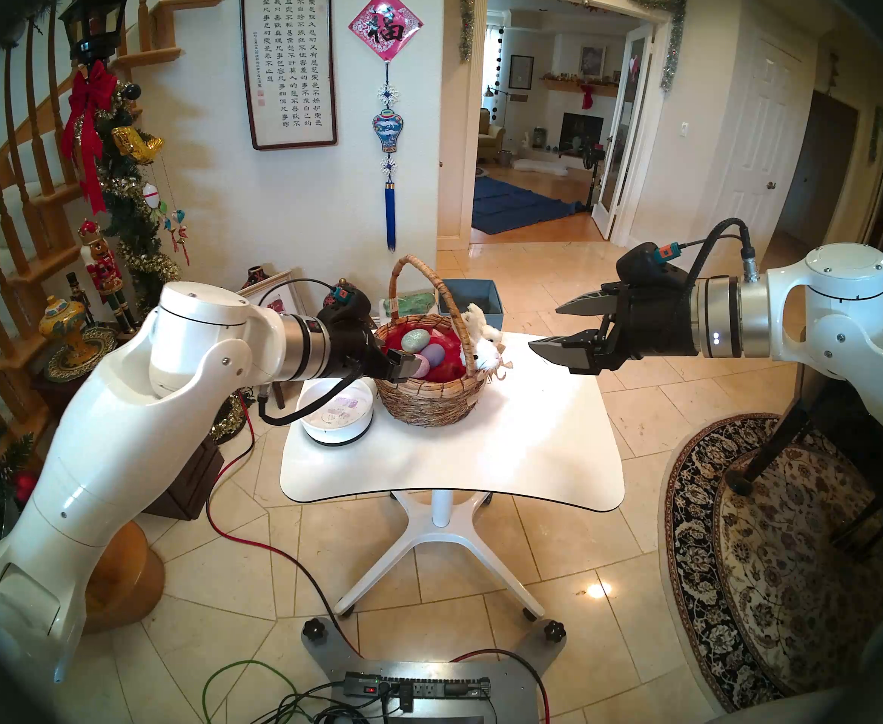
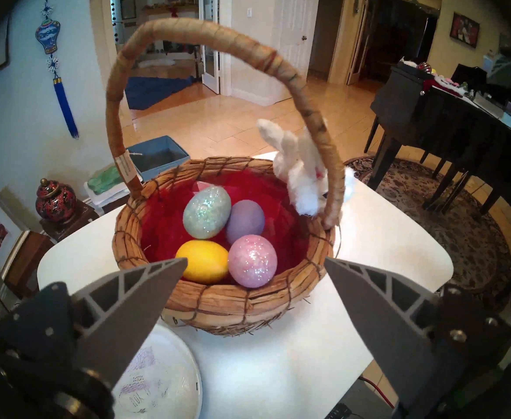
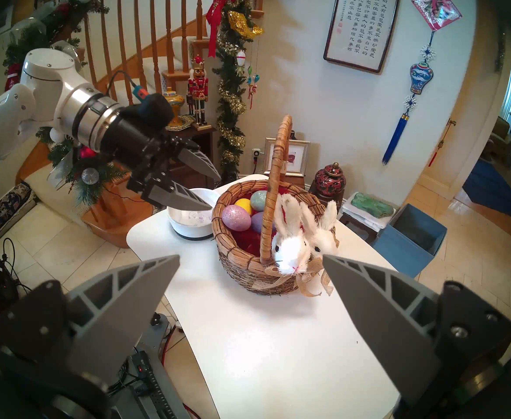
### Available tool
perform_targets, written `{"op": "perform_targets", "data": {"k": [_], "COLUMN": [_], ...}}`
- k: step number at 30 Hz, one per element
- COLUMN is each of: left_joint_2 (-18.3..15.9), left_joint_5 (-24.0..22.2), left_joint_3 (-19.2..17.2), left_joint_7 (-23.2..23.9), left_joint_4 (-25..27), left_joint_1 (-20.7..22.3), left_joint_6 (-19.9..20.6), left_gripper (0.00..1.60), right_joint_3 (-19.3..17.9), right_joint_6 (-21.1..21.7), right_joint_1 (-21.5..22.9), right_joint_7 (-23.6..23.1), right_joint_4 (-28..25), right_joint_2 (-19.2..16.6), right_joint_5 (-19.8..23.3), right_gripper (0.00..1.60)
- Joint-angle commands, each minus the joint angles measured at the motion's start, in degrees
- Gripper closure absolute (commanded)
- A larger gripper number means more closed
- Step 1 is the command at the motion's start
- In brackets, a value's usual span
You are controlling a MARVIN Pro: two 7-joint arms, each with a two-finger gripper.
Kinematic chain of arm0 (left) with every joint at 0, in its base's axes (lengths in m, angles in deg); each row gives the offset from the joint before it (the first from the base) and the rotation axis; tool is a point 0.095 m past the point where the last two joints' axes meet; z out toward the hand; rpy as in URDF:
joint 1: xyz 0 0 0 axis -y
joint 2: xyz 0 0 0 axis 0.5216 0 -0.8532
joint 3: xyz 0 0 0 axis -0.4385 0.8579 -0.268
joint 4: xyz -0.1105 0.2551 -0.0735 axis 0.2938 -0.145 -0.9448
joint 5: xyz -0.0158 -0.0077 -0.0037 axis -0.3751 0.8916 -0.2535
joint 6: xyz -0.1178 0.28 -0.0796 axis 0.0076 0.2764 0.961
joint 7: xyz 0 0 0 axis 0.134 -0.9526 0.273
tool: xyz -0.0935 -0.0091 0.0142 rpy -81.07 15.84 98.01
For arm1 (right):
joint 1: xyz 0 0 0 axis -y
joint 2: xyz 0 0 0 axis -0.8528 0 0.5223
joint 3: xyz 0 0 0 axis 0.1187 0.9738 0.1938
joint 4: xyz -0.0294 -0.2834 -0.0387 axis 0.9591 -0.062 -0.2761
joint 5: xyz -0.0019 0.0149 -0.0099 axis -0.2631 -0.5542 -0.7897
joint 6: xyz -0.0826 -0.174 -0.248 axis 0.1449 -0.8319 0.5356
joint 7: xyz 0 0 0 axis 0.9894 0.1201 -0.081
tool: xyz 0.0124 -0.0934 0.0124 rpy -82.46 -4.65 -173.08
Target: Put easter egg into basket
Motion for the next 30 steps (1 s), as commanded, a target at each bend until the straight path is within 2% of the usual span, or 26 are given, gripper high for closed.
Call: {"op": "perform_targets", "data": {"k": [1,6,8,10,12,13,14,15,21,27,29,30], "left_joint_2": [-6.67,-9.76,-10.73,-11.10,-11.31,-11.21,-10.55,-10.57,-8.06,-6.61,-6.00,-5.14], "left_joint_5": [-0.14,-0.54,0.10,0.27,0.59,0.96,1.27,1.58,3.67,7.28,9.33,10.15], "left_joint_3": [-4.90,-6.07,-7.45,-7.22,-8.56,-9.58,-9.17,-10.57,-14.77,-16.28,-16.33,-16.74], "left_joint_7": [2.47,3.29,3.51,3.85,4.42,4.41,4.49,4.94,7.99,12.49,14.77,15.78], "left_joint_4": [2.90,1.44,1.54,0.67,0.52,0.62,-0.08,0.04,-0.76,-1.72,-2.42,-2.61], "left_joint_1": [-6.71,-10.02,-12.78,-12.96,-15.31,-16.92,-15.81,-17.97,-22.21,-24.99,-26.18,-26.27], "left_joint_6": [-3.50,-6.27,-9.19,-10.21,-12.76,-14.49,-13.49,-15.91,-21.13,-25.73,-29.05,-28.77], "left_gripper": [0.00,0.00,0.00,0.00,0.00,0.00,0.00,0.00,0.00,0.00,0.00,0.00], "right_joint_3": [-0.51,-0.46,-0.45,-0.44,-0.44,-0.44,-0.43,-0.44,-0.44,-0.46,-0.48,-0.48], "right_joint_6": [-0.12,-0.12,-0.12,-0.12,-0.12,-0.12,-0.12,-0.12,-0.12,-0.12,-0.12,-0.12], "right_joint_1": [0.37,0.40,0.41,0.41,0.41,0.41,0.41,0.41,0.41,0.41,0.40,0.39], "right_joint_7": [-0.03,-0.01,0.00,0.01,0.01,0.01,0.01,0.01,0.00,-0.02,-0.03,-0.03], "right_joint_4": [0.14,0.13,0.13,0.13,0.13,0.12,0.12,0.13,0.13,0.13,0.14,0.14], "right_joint_2": [0.01,0.01,0.01,0.01,0.01,0.01,0.01,0.01,0.01,0.01,0.01,0.01], "right_joint_5": [-0.08,-0.07,-0.07,-0.07,-0.07,-0.07,-0.07,-0.07,-0.07,-0.08,-0.09,-0.09], "right_gripper": [0.00,0.00,0.00,0.00,0.00,0.00,0.00,0.00,0.00,0.00,0.00,0.00]}}
